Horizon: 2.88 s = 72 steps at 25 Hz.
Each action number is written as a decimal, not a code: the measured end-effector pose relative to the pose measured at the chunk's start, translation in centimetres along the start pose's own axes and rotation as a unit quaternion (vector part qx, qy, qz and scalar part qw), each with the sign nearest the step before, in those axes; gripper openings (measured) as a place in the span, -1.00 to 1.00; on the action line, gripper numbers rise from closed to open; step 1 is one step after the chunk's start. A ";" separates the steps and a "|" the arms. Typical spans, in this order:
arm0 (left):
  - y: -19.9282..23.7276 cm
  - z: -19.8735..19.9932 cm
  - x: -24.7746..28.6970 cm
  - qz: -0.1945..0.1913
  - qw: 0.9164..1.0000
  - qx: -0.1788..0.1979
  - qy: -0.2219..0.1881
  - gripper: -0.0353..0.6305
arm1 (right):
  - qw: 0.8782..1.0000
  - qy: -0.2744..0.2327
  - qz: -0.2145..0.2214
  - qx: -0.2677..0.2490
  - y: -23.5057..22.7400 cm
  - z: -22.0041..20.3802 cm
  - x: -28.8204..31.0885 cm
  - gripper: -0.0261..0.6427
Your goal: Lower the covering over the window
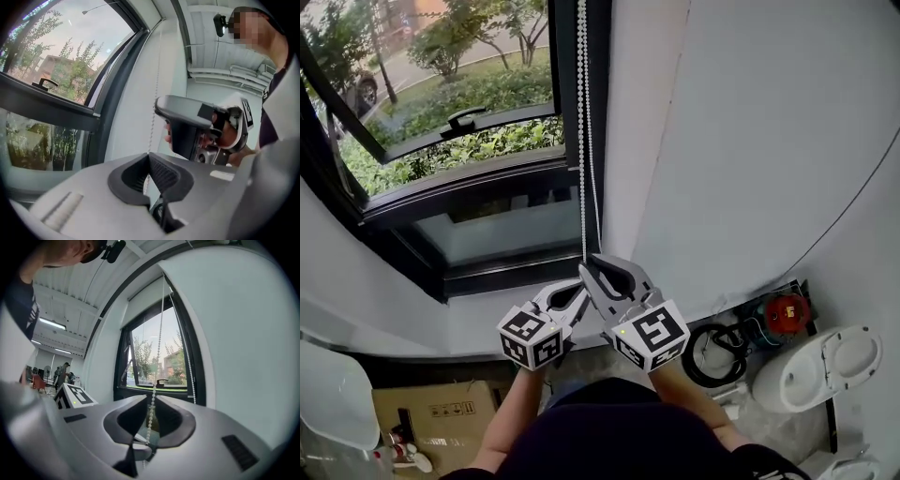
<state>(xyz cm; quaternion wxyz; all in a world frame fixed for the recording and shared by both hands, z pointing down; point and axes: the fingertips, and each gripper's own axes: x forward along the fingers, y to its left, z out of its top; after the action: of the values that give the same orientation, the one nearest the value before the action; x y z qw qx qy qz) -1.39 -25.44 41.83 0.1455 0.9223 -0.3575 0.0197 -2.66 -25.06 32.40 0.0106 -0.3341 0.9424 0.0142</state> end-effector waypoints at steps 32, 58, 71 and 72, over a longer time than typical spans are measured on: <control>1.1 -9.0 -5.9 -0.059 0.996 -0.074 0.001 -0.86 | 0.997 0.066 -0.001 0.033 3.9 -4.3 2.7 -0.88; 3.4 -12.8 -11.1 -0.132 0.990 -0.028 0.037 -0.85 | 0.982 0.182 -0.026 0.047 8.3 -14.8 4.2 -0.88; 1.1 -6.0 -13.1 -0.204 0.976 -0.011 -0.071 -0.46 | 0.976 0.213 0.026 0.032 9.2 -16.5 3.7 -0.88; 0.9 -5.1 -13.0 -0.208 0.975 -0.001 -0.080 -0.46 | 0.976 0.212 0.032 0.039 9.4 -16.5 3.5 -0.88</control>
<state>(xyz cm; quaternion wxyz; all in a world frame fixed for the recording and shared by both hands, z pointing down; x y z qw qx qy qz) -11.34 -16.13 45.16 0.1185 0.9749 -0.1681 -0.0851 -11.42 -20.52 48.99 -0.1765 -0.2982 0.9334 -0.0933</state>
